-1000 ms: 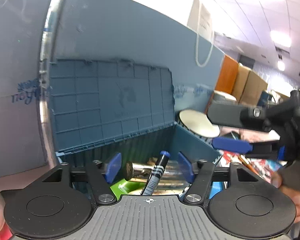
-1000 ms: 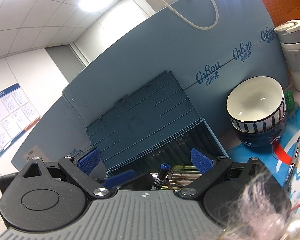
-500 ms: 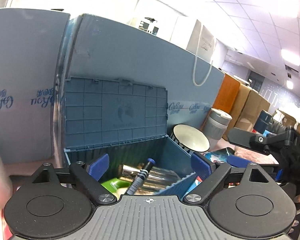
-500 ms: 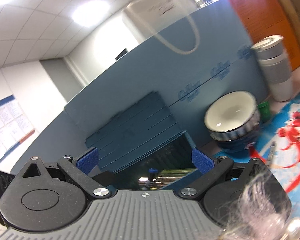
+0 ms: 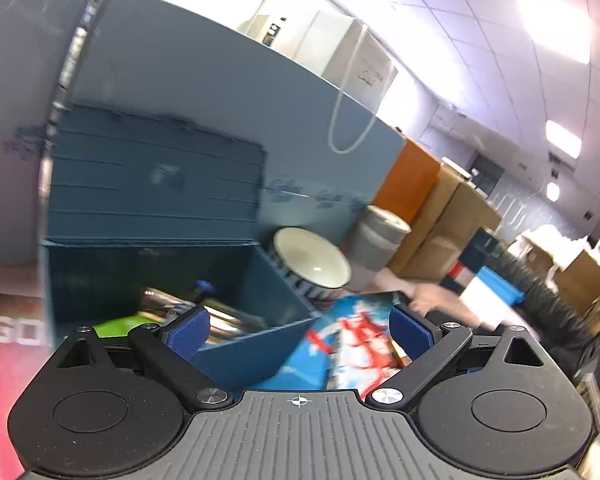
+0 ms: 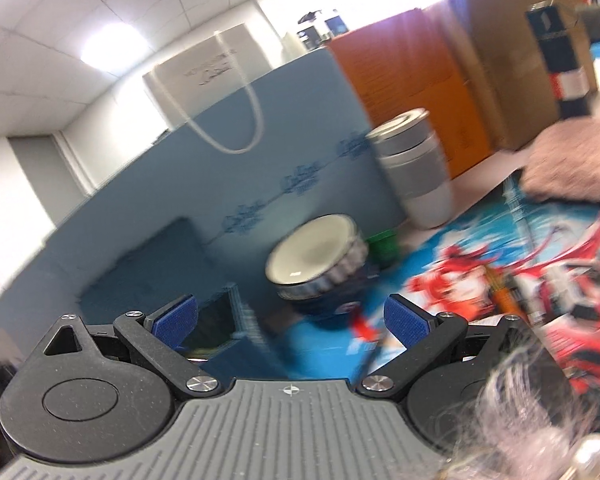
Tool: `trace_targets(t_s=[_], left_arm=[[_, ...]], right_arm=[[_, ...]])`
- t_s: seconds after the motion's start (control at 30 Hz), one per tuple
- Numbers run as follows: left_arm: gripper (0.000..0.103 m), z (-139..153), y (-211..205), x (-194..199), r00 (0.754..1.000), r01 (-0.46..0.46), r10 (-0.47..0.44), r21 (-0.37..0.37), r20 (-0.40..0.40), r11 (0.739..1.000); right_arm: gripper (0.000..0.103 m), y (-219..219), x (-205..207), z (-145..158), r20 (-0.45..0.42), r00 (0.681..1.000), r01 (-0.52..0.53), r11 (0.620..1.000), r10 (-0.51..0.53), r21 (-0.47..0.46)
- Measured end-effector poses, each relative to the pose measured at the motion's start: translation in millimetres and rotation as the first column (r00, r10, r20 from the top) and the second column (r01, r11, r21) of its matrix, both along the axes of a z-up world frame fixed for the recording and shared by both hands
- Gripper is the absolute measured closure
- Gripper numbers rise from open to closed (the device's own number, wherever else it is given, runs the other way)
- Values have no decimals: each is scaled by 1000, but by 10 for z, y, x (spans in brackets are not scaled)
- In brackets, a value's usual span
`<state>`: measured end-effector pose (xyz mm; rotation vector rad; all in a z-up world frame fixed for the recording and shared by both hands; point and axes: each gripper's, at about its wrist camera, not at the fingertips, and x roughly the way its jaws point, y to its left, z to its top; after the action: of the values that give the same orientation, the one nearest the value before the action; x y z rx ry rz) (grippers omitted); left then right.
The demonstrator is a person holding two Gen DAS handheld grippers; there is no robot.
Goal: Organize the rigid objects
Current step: 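Move the right tool to the mat and grasp the orange-gold pen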
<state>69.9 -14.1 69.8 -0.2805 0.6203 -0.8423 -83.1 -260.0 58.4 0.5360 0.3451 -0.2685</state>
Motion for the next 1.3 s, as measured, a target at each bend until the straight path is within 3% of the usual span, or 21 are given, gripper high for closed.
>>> trace_targets(t_s=[0.2,0.33,0.47,0.9,1.0,1.07,1.1,1.3], left_arm=[[4,-114,-247,28,999,34,-34,-11,-38,999],[4,-205,-279,49,997,62,-61,21,-46,998],[4,-230,-195,94,997,59,-59,-4,-56,998],[4,-238,-151,127,993,89,-90,-24,-72,996],[4,-239,-149,126,993,90,-92,-26,-73,996],[4,-238,-154,126,993,92,-94,-24,-74,995],[4,-239,-156,127,993,94,-96,-25,-73,995],[4,-230,-150,123,992,99,-101,-33,-71,995]], right_arm=[[3,-194,-76,-150,-103,990,79,984,-96,-161],[3,-279,-22,-289,-191,972,80,954,-139,-288],[3,-361,118,-452,-262,951,67,933,-168,-353],[6,-478,501,-775,-384,907,55,953,-173,-300],[18,-486,523,-806,-398,901,53,953,-174,-297],[31,-499,540,-833,-415,895,45,958,-166,-284],[32,-493,538,-837,-411,895,49,954,-173,-295],[80,-453,533,-793,-417,896,26,957,-151,-290]])
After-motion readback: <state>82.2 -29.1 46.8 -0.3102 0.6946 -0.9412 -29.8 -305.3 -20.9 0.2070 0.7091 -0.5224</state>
